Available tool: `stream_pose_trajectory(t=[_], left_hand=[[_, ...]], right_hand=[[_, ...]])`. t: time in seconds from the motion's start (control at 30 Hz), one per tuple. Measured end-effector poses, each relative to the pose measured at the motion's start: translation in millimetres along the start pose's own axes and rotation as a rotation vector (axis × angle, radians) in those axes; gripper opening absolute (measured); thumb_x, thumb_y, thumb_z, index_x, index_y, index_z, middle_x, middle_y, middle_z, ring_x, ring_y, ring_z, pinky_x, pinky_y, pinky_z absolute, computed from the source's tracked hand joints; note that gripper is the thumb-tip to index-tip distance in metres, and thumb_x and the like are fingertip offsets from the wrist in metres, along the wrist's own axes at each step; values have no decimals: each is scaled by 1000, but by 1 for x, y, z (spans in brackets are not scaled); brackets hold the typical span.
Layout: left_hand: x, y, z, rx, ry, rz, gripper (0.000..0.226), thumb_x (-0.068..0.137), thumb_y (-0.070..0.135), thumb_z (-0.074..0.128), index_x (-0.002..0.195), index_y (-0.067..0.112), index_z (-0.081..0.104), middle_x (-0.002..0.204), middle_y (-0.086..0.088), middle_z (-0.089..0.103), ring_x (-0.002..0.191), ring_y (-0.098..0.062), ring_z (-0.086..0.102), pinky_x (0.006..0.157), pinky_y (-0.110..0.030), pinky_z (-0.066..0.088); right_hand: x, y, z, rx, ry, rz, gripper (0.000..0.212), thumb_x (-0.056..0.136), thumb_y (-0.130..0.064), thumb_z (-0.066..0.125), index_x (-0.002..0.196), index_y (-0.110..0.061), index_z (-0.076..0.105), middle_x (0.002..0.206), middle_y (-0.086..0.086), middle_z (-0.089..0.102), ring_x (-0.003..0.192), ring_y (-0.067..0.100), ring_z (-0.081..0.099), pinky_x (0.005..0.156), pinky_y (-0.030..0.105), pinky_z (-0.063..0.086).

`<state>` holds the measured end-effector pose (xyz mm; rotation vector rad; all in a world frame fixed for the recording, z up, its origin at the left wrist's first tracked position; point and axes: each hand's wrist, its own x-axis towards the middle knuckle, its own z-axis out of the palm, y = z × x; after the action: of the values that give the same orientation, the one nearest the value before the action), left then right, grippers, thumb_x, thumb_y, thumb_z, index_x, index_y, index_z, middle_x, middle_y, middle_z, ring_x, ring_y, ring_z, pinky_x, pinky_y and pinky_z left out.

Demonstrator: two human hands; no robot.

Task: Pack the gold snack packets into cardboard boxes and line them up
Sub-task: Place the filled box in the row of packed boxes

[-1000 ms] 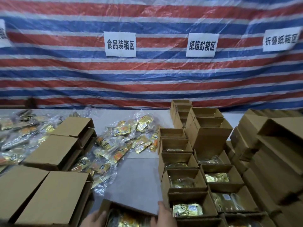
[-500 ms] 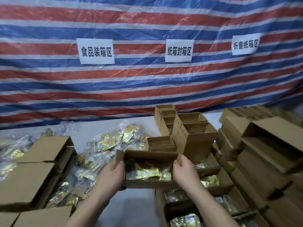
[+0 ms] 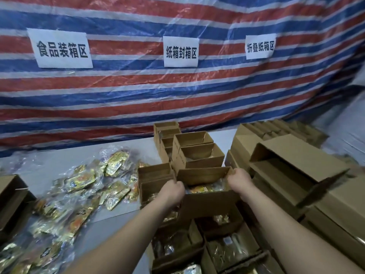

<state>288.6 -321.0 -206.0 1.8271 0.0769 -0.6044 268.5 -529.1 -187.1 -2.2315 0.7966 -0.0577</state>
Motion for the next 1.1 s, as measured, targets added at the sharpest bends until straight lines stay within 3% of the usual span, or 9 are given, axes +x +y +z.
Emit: stream_pose_trajectory(t=[0.1,0.27,0.37,0.47,0.6,0.73,0.87,0.97,1.1], left_hand=[[25,2,21,-11,26,-8,31,100,21,30,118,7,50,103,-16,63,89,-31,64,73,-40,55],[57,-3,38,46,104,10,37,101,21,30,127,2,49,115,-18,61,98,-32,63,89,-45,55],[68,-4,46,8,110,27,31,101,20,30,118,8,53,102,-12,64,84,-23,63,69,-33,55],[78,0,52,-1,135,25,24,99,17,31,102,12,54,91,-8,63,77,-20,60,57,-27,51],[88,-2,61,21,168,-25,24,101,21,29,93,15,51,100,-7,61,84,-23,62,77,-39,58],[95,-1,67,32,144,-60,47,102,35,25,131,5,47,130,-14,55,94,-25,62,85,-39,56],[92,4,61,1,67,-123,67,99,56,25,148,12,33,144,-12,47,121,-31,52,97,-38,46],[84,2,55,-18,56,-104,69,99,57,29,152,12,28,152,-9,39,135,-30,42,109,-41,37],[63,-4,39,-19,94,-17,63,100,51,35,150,13,32,147,-8,45,131,-26,46,110,-43,39]], right_hand=[[36,7,0,63,-37,44,28,94,-2,46,118,-4,60,102,9,63,99,31,61,82,37,52],[78,15,7,73,-121,10,41,92,5,42,128,-6,59,99,9,63,94,30,60,77,36,51],[92,18,15,60,-55,-10,41,97,0,42,136,-8,54,127,12,59,113,31,55,83,31,41],[108,20,20,-30,43,-38,32,98,-5,42,121,-12,62,101,5,61,90,26,54,76,32,45],[119,23,26,-121,23,-52,26,98,-6,43,115,-15,61,95,2,57,86,24,58,69,31,46],[125,31,29,-135,43,-83,18,99,-9,44,102,-17,59,105,7,64,77,16,54,70,32,46],[122,29,28,-150,67,-102,37,101,-18,45,137,-12,50,129,10,59,111,28,60,76,34,51],[114,25,29,-238,58,-163,41,99,-23,48,138,-11,47,126,9,59,106,24,61,70,29,48],[88,13,33,-305,192,-261,45,97,-31,52,138,-13,48,137,7,53,123,25,54,94,37,51]])
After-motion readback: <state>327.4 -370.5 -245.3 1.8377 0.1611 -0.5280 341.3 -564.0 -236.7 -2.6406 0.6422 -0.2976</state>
